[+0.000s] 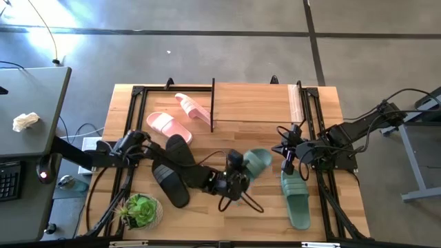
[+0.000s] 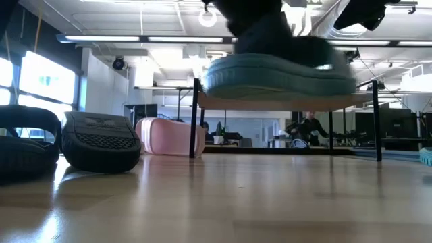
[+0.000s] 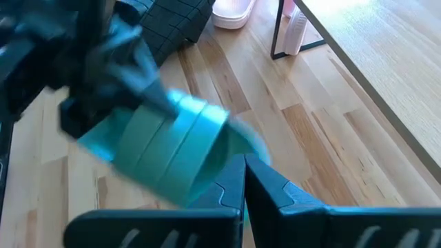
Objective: Pick and place slides into the shelf
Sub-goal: Put the left green slide under the shelf
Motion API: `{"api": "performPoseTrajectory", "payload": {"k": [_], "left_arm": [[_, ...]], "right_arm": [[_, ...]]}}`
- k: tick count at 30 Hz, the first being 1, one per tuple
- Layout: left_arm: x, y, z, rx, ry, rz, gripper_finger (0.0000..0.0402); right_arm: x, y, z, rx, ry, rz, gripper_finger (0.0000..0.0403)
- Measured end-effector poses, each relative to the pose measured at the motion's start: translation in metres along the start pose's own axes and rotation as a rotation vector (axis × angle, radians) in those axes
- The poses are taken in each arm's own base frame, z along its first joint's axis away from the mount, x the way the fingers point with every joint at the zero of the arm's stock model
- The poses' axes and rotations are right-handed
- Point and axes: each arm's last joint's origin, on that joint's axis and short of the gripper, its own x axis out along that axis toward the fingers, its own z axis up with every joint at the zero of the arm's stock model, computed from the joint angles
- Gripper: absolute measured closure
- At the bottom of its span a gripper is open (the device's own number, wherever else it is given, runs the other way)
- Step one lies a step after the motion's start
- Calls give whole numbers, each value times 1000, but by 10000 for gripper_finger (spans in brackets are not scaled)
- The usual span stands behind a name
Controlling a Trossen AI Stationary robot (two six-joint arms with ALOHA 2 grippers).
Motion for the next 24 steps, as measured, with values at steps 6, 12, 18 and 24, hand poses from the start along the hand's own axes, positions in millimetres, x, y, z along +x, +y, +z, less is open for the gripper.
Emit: {"api": "performPoseTrajectory", "payload": {"k": [6, 12, 18, 24], "left_arm": [[8, 14, -31, -38, 201, -30, 401], [40, 32, -68, -161, 421, -17, 401], [69, 38, -89, -272, 516, 6, 401], [86, 27, -101, -273, 563, 34, 402]], "right_arm": [[0, 0, 0, 0, -1, 0, 403], [0, 0, 0, 0, -1, -1, 403], [0, 0, 0, 0, 0, 0, 403], [0, -1, -1, -14, 8, -5, 403]]}}
